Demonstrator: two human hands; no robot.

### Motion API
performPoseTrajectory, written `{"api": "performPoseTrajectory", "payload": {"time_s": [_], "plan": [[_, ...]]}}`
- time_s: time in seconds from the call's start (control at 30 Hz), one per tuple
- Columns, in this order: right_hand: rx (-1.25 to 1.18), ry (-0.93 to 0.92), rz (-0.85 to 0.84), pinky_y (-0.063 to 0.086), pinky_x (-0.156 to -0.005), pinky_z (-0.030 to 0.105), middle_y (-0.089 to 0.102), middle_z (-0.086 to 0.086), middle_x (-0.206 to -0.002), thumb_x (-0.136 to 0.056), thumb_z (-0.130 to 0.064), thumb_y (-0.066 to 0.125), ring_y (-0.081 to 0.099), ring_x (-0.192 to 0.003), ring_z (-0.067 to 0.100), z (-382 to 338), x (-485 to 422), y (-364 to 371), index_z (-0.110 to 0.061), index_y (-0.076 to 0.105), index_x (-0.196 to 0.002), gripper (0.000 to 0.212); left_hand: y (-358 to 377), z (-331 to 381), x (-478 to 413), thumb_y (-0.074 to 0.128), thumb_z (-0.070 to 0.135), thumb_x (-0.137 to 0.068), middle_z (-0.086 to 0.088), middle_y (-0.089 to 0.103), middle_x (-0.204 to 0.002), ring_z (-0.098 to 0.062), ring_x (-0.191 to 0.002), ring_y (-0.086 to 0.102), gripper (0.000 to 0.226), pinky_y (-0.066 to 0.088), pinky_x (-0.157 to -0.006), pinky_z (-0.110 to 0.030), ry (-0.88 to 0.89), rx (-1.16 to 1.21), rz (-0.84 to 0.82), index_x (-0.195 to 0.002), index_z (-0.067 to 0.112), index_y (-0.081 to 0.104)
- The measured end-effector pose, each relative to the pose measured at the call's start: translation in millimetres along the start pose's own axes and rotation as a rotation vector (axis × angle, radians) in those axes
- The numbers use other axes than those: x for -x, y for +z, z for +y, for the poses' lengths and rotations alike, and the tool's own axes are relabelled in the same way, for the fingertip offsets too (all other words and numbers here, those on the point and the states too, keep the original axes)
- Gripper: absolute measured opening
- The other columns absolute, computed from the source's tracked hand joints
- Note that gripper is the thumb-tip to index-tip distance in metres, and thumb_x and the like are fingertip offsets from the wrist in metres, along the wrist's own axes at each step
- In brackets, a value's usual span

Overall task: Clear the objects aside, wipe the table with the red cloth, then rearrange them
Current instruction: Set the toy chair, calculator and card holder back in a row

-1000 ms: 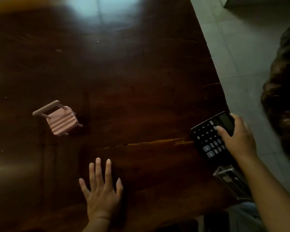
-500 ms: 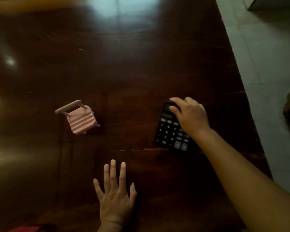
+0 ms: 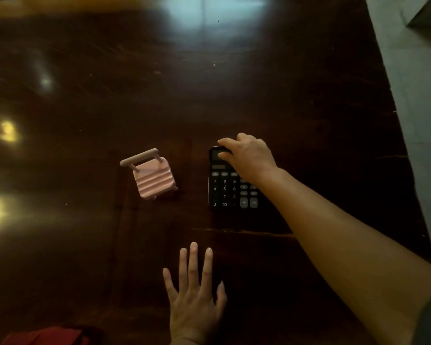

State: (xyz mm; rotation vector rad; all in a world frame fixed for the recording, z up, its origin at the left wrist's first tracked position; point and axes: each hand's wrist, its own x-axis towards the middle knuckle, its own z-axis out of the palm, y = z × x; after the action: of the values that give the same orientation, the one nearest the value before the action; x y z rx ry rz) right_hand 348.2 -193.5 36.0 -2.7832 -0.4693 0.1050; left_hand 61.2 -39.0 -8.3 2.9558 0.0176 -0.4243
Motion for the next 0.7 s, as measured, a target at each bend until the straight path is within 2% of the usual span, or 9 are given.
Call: {"api": "performPoseTrajectory", "payload": {"time_s": [0.13, 0.27, 0.43, 0.57, 0.7], "plan": [[-0.045, 0.043, 0.138, 0.047, -0.084, 0.038, 0.055, 0.007, -0.107, -0.094, -0.046, 0.053, 0.053, -0.095, 0.021, -1.2, 11.6, -4.0, -0.021, 0.053, -0.133, 0.046, 0.9, -0.8, -0.5, 0.043, 0.052, -0.08, -0.01, 0.014, -0.162, -0.03, -0.147, 0.012, 0.081, 0.006, -0.11, -0.064, 0.006, 0.004, -0.004, -0.153, 0.025, 0.021], [-0.187, 0.201, 0.276, 0.046, -0.09, 0.038, 0.051, 0.006, -0.117, -0.092, -0.047, 0.053, 0.05, -0.107, 0.02, 13.5, 65.4, -11.5, -0.02, 0.047, -0.136, 0.053, 1.4, -0.9, 0.0, 0.042, 0.052, -0.081, -0.009, 0.013, -0.162, -0.03, -0.147, 0.012, 0.081, 0.003, -0.111, -0.063, 0.008, 0.008, -0.004, -0.153, 0.025, 0.019], [-0.187, 0.411, 0.187, 0.049, -0.097, 0.042, 0.048, 0.003, -0.127, -0.091, -0.045, 0.057, 0.042, -0.123, 0.019, 33.3, 179.2, -14.9, -0.023, 0.048, -0.136, 0.051, 0.8, 0.2, 3.1, 0.037, 0.053, -0.085, -0.006, 0.003, -0.163, -0.027, -0.148, 0.002, 0.078, 0.003, -0.112, -0.064, -0.007, 0.014, 0.006, -0.154, 0.028, 0.01], [-0.16, 0.581, 0.113, 0.048, -0.097, 0.045, 0.044, 0.006, -0.135, -0.088, -0.045, 0.058, 0.038, -0.129, 0.023, 46.4, 267.0, -25.8, -0.025, 0.047, -0.137, 0.054, -0.8, 0.1, 2.2, 0.033, 0.053, -0.087, -0.004, -0.002, -0.163, -0.024, -0.148, -0.005, 0.075, 0.004, -0.112, -0.065, -0.023, 0.016, 0.003, -0.154, 0.03, 0.006], [-0.101, 0.694, 0.075, 0.042, -0.101, 0.06, 0.043, 0.011, -0.138, -0.083, -0.041, 0.069, 0.035, -0.131, 0.029, 65.4, 340.4, -42.6, -0.021, 0.048, -0.138, 0.063, -1.0, 1.7, 2.5, 0.031, 0.052, -0.088, -0.003, -0.002, -0.163, -0.023, -0.148, -0.007, 0.073, 0.001, -0.112, -0.064, -0.036, 0.027, 0.017, -0.153, 0.031, 0.008]]}}
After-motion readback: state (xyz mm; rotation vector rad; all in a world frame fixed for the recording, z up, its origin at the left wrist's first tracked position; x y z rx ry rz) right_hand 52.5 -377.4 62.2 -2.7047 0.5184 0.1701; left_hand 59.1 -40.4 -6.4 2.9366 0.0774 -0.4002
